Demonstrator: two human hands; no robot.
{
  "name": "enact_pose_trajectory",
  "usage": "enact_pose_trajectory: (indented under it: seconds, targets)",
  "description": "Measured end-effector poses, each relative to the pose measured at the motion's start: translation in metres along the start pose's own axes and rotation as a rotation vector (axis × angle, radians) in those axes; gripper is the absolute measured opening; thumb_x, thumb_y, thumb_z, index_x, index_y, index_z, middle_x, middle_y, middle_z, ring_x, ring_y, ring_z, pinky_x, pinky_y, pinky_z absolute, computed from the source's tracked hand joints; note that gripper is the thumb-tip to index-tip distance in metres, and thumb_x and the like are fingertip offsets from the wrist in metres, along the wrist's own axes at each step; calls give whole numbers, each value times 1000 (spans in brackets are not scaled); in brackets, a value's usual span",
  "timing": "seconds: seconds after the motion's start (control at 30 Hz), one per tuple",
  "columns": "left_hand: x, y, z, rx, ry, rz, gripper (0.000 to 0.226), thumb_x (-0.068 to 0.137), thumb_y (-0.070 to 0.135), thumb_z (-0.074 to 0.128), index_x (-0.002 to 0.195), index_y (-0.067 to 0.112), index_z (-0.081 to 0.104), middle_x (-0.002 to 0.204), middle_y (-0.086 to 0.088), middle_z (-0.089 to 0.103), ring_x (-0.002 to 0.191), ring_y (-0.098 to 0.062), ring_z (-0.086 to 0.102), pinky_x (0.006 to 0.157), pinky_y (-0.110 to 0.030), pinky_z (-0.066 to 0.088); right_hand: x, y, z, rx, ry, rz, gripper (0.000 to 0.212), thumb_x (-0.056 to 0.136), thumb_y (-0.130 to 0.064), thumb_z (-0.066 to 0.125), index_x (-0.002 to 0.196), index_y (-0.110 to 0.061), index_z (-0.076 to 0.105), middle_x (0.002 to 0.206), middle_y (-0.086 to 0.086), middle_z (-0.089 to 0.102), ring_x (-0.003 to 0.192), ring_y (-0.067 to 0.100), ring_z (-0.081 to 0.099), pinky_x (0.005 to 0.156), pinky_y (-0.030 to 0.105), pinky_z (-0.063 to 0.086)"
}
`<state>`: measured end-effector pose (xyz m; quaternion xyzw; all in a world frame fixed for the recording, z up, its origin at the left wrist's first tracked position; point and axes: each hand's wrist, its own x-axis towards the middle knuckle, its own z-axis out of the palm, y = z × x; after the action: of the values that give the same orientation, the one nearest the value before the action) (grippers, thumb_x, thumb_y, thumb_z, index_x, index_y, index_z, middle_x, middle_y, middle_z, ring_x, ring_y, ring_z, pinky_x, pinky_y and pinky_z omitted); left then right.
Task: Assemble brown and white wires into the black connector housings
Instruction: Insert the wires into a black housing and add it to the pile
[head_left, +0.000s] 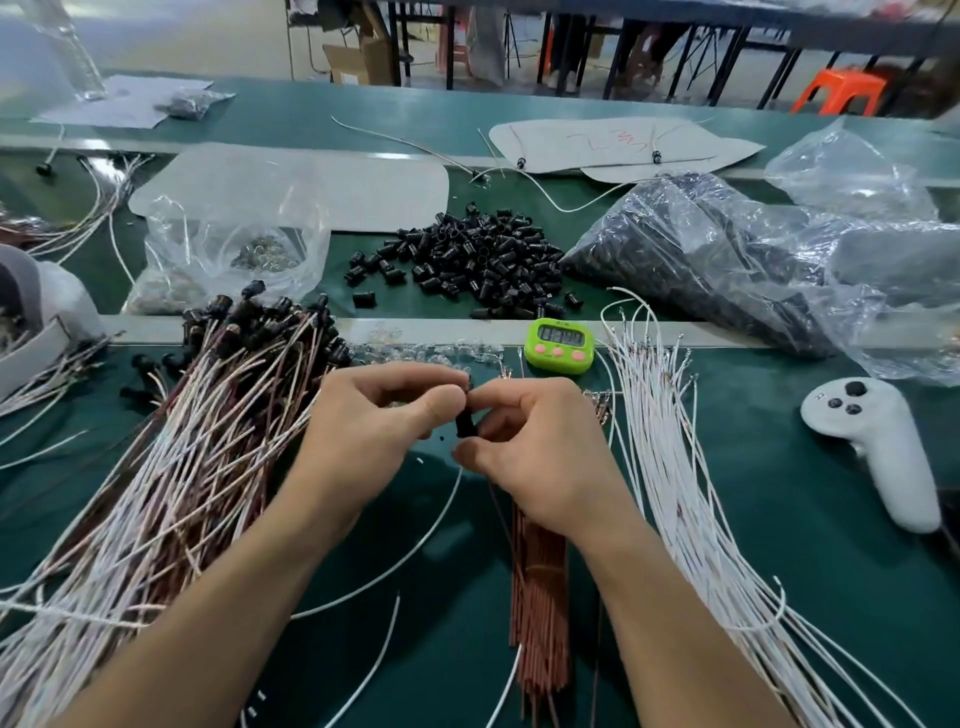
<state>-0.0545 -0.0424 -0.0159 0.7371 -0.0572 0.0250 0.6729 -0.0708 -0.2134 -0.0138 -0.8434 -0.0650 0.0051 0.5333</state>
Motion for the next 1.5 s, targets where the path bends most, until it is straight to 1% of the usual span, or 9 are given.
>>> enact_pose_trajectory:
  seconds: [0.17,0.27,0.37,0.5,0.63,0.7,0.8,1.2,1.5]
  targets:
    - [1,4,-5,-21,-9,22,14,71,14,83,81,24,83,82,-3,79,82,-15,72,77,-22,56,-2,-4,3,-100,-10,-57,42,75,-14,86,110,-35,77,68,-9,71,56,4,63,56,19,50]
    - [1,3,-6,-26,9,-3,19,77,1,82,77,20,82,73,1,76,69,-6,67,68,-16,52,-3,-6,3,-64,-2,-39,46,73,-10,86,108,-37,76,72,-11,73,59,3,66,57,15,51]
    - [1,3,-4,-87,55,-73,19,83,0,77,74,17,81,71,0,75,65,-6,65,61,-17,52,-3,-6,4,-47,-2,-8,43,73,-10,85,108,-33,76,76,-14,75,64,1,69,61,12,52]
    - [2,5,-2,-183,113,-130,16,86,3,75,75,14,80,73,-6,75,65,-13,65,62,-20,55,-4,-6,9,-103,35,11,11,77,-18,84,83,-27,79,69,-17,74,62,0,69,59,13,52]
    - [3,6,-4,-242,121,-172,16,85,10,75,73,17,81,75,-5,75,62,-11,66,61,-19,56,-4,-5,11,-25,136,49,25,77,-17,88,63,-32,73,62,-15,72,54,5,67,56,23,56]
    - [3,7,-5,-274,107,-199,6,77,18,77,73,17,81,75,-5,75,61,-11,67,60,-20,56,-2,-5,11,60,153,73,23,76,-14,89,65,-29,75,60,-9,72,50,6,65,53,24,56]
    - [2,8,-5,-300,80,-224,10,68,26,77,73,18,81,72,-4,74,60,-12,68,58,-19,56,-1,-4,11,165,180,82,18,75,-10,88,72,-21,74,56,-4,71,46,9,65,50,18,49]
    - [1,11,-6,-436,-11,-285,7,68,22,75,72,23,82,68,-1,73,59,-8,70,56,-17,56,0,-1,8,344,165,19,21,74,-7,90,81,-18,74,61,3,74,47,15,67,50,16,48]
    - [2,9,-7,-390,12,-314,8,66,23,77,73,22,82,73,-5,75,62,-12,72,56,-20,57,3,2,11,337,137,12,20,82,1,82,87,-18,77,64,1,75,47,13,65,52,19,51]
